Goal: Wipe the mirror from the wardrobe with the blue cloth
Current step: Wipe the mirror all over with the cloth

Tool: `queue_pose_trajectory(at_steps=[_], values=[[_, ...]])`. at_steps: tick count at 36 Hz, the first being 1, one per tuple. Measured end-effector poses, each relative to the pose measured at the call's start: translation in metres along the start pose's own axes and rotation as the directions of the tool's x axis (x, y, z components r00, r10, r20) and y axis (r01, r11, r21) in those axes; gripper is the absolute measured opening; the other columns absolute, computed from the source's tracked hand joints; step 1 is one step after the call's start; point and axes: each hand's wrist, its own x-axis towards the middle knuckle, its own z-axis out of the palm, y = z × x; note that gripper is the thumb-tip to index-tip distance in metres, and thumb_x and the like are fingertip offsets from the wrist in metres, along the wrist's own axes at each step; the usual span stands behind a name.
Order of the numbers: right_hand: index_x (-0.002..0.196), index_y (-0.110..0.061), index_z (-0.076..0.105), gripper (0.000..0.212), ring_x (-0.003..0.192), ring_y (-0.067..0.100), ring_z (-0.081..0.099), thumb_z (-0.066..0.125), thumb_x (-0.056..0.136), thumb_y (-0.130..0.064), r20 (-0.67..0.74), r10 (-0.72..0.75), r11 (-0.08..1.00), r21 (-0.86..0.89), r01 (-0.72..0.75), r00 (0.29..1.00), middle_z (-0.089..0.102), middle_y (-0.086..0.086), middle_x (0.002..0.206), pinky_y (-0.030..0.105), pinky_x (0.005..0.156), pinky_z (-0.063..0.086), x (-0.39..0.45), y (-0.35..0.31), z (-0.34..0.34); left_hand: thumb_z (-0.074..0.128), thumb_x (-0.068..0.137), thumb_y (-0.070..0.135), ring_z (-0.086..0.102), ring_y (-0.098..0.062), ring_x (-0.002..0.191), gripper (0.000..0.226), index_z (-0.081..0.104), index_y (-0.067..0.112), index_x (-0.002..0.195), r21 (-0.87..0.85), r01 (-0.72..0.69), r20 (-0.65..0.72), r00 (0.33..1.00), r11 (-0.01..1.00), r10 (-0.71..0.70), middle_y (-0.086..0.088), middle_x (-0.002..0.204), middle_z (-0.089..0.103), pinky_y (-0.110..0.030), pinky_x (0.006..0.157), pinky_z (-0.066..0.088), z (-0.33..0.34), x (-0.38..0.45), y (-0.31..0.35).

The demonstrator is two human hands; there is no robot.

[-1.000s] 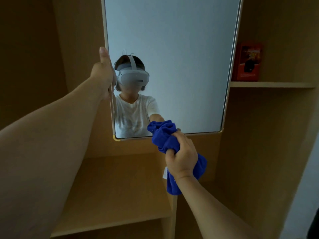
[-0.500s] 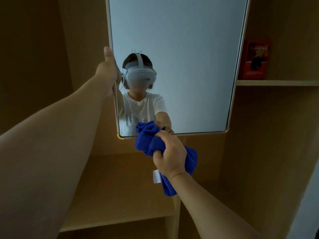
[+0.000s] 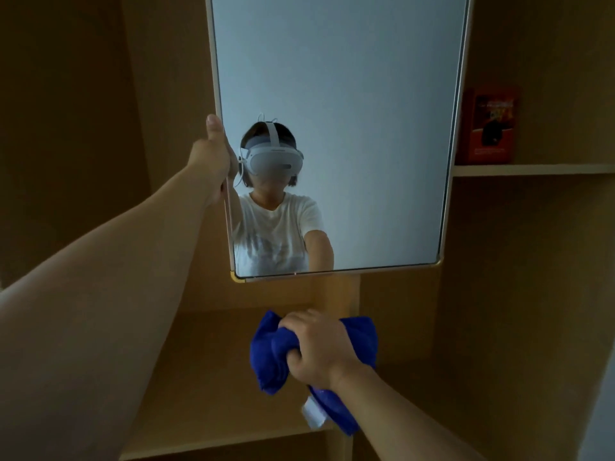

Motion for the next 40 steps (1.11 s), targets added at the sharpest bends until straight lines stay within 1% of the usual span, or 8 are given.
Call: queue_pose_trajectory(at_steps=[4,10,16,20,23,27,30,40], values=[[0.087,-0.015,0.060,0.017,0.080,0.015,0.054,0.052,0.072,-0.013,-0.021,0.084,0.994,0.076,-0.082,0.996,0.063,-0.003,0.086,0.026,0.066,0.039,0.002,-0.003,-0.005,0.026,0.097,0.054,0.053,-0.011,0.056,0.046,0.047,0.021,0.073,0.067,-0.096,-0.002,0.995,0.993,0.096,0.001,0.065,0.054,-0.025,0.056,0.048,-0.005,-0.007,-0.011],[0.082,-0.015,0.060,0.018,0.075,0.014,0.055,0.053,0.066,-0.011,-0.194,0.038,0.994,0.109,-0.017,0.980,0.061,-0.004,0.080,0.032,0.065,0.047,0.000,-0.010,-0.019,0.037,0.098,0.043,0.064,-0.027,0.101,0.036,0.054,0.016,0.115,0.077,-0.093,0.120,0.989,0.993,0.083,-0.013,0.112,0.064,-0.036,0.081,0.054,-0.023,-0.010,-0.034],[0.093,-0.010,0.065,0.029,0.080,0.021,0.061,0.048,0.071,-0.018,-0.389,-0.078,0.997,-0.039,0.068,0.918,0.065,0.001,0.091,0.036,0.068,0.051,0.001,-0.010,-0.040,0.039,0.094,0.052,0.055,-0.022,0.088,0.043,0.057,0.013,0.102,0.053,0.003,0.225,0.974,0.999,-0.015,-0.008,0.097,0.058,-0.036,0.080,0.048,-0.025,-0.019,-0.038],[0.106,-0.009,0.067,0.040,0.085,0.024,0.063,0.050,0.073,-0.022,-0.282,-0.238,0.961,-0.207,0.183,0.929,0.067,0.003,0.106,0.037,0.070,0.052,0.009,-0.018,-0.048,0.031,0.098,0.044,0.045,-0.017,0.074,0.039,0.051,0.021,0.074,0.053,-0.020,0.212,0.977,0.998,0.008,-0.005,0.085,0.050,-0.031,0.067,0.039,-0.014,-0.020,-0.046],[0.121,-0.014,0.063,0.049,0.086,0.021,0.060,0.053,0.074,-0.023,-0.154,-0.286,0.934,-0.265,0.239,0.946,0.065,0.000,0.119,0.035,0.072,0.050,0.021,-0.029,-0.048,0.026,0.099,0.047,0.046,-0.015,0.070,0.043,0.052,0.022,0.076,0.091,-0.063,0.197,0.979,0.994,0.044,-0.002,0.078,0.051,-0.030,0.065,0.039,-0.012,-0.017,-0.048],[0.131,-0.018,0.055,0.056,0.092,0.022,0.055,0.059,0.075,-0.019,0.007,-0.273,0.914,-0.310,0.262,0.962,0.058,-0.003,0.132,0.036,0.074,0.045,0.043,-0.043,-0.043,0.024,0.099,0.047,0.046,-0.015,0.070,0.050,0.060,0.013,0.105,0.107,-0.080,0.222,0.974,0.991,0.055,-0.001,0.076,0.051,-0.033,0.070,0.041,-0.012,-0.013,-0.050],[0.137,-0.019,0.048,0.058,0.109,0.023,0.049,0.055,0.080,-0.020,0.099,-0.224,0.907,-0.342,0.244,0.970,0.049,-0.004,0.141,0.038,0.087,0.039,0.057,-0.047,-0.035,0.024,0.099,0.048,0.043,-0.013,0.064,0.045,0.055,0.019,0.084,0.100,-0.087,0.229,0.971,0.991,0.062,0.000,0.071,0.048,-0.030,0.065,0.040,-0.012,-0.012,-0.052],[0.112,-0.013,0.065,0.050,0.088,0.024,0.060,0.058,0.064,-0.021,-0.047,-0.154,0.927,-0.353,0.128,0.987,0.069,0.000,0.109,0.034,0.069,0.047,0.042,-0.029,-0.036,0.023,0.100,0.045,0.045,-0.018,0.072,0.044,0.050,0.020,0.076,0.073,-0.133,0.201,0.973,0.988,0.116,-0.005,0.081,0.051,-0.031,0.066,0.039,-0.008,-0.007,-0.056]])
